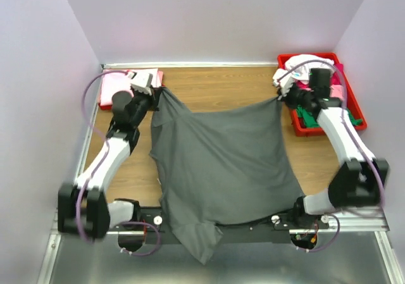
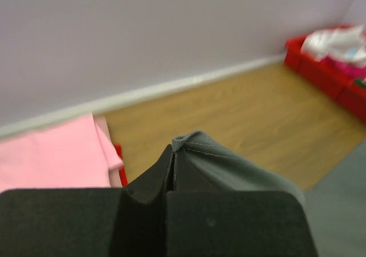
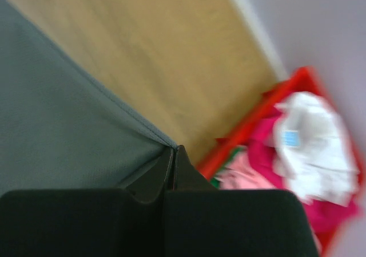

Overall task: Fold and stack the t-shirts
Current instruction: Flatten the tshirt out

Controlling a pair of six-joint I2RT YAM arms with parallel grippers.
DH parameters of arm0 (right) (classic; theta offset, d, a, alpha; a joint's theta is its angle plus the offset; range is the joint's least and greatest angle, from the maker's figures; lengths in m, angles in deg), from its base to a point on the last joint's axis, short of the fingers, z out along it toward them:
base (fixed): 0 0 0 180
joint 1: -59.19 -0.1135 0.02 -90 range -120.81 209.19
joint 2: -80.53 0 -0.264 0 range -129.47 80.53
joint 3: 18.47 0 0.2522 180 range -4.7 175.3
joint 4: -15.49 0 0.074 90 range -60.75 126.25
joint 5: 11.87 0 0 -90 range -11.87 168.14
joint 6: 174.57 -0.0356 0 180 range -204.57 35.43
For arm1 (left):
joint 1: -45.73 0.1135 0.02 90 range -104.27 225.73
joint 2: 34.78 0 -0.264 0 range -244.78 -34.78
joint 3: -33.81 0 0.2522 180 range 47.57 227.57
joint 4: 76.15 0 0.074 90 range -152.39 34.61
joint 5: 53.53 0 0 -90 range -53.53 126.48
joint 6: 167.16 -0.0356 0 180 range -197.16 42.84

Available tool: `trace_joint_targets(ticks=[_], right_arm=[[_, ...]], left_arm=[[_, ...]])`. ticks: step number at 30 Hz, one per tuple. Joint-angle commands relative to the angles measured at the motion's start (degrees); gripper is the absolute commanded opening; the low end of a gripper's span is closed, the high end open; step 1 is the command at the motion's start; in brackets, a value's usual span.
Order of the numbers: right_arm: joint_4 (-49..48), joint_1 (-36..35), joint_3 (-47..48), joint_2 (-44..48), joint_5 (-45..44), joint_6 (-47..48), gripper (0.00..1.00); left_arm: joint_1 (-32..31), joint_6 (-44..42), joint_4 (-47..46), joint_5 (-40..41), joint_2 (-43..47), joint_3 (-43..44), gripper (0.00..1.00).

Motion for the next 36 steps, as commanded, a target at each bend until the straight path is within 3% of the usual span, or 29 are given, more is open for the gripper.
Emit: trace_joint_targets(ticks=[1, 6, 15, 22, 28, 36], right_arm=[[-14.02, -0.08, -5.16, -11.31, 8.31, 0.27, 0.0], [-18.28, -1.57, 1.74, -26.99, 5.0, -3.68, 0.0], [-17.84, -2.89, 10.12, -37.12, -3.98, -5.44, 0.0], [-17.84, -2.89, 9.51, -35.37, -3.98, -5.45, 0.0], [-18.02, -2.89, 7.49, -31.06, -4.16, -5.18, 0.0], [-18.02, -2.89, 7.49, -27.98, -9.95, -7.55, 0.0]], left_arm=[[0.08, -2.77, -6.3, 2.82, -15.96, 3.88, 0.0], [0.08, -7.93, -1.14, 5.72, -36.34, 16.53, 0.0], [0.34, -10.24, 6.96, 7.84, -47.63, 27.61, 0.0], [0.34, -10.59, 7.68, 6.25, -46.59, 28.5, 0.0], [0.34, -10.51, 4.69, 4.67, -39.21, 25.08, 0.0], [0.25, -9.89, 4.51, 2.3, -36.03, 23.32, 0.0]])
